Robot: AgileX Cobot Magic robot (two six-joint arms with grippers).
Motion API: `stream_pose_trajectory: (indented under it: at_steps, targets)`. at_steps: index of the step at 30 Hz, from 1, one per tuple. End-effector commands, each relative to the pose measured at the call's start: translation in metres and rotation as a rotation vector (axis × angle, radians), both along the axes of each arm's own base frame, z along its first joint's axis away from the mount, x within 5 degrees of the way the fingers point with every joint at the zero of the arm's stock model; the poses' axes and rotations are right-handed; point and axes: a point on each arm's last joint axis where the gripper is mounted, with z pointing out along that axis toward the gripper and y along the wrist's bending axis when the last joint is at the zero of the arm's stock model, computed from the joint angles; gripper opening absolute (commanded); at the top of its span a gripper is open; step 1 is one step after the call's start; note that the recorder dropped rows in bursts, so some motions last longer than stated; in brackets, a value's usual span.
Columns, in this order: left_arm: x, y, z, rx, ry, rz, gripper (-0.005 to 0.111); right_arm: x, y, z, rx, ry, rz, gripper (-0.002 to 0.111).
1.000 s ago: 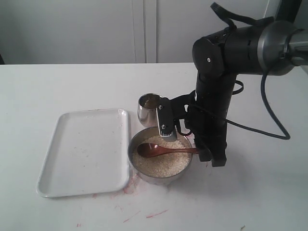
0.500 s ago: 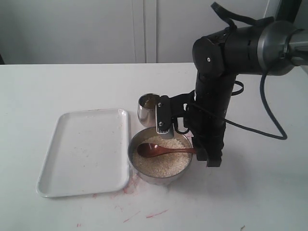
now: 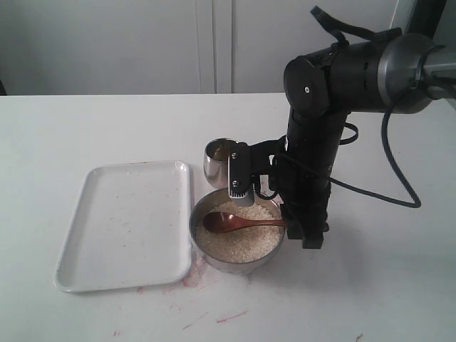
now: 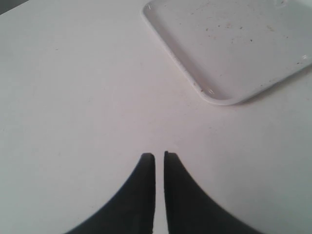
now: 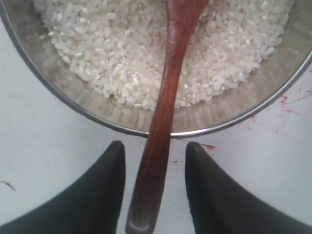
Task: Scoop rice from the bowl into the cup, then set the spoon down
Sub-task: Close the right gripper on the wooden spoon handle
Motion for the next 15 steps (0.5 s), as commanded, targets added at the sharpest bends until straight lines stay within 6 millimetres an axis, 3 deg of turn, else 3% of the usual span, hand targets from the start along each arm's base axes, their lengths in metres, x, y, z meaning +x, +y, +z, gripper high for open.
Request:
stream_pose_trajectory:
  at_steps: [1,8,15]
  targets:
    - [-0.0005,-0.0002,-0.0069,-0.005,0.057,-0.002,0.014,-0.0005,0.0002,-0.0005,-0.001,0.002,-0.004,0.035]
    - [-0.0005,-0.0002,-0.0069,-0.005,0.057,-0.002,0.014,-0.0007,0.0001,-0.0005,-0.001,0.004,-0.004,0.035]
    - [-0.0005,-0.0002,-0.0069,-0.005,0.057,-0.002,0.014,-0.0009,0.0001,-0.0005,-0.002,0.006,-0.004,0.025]
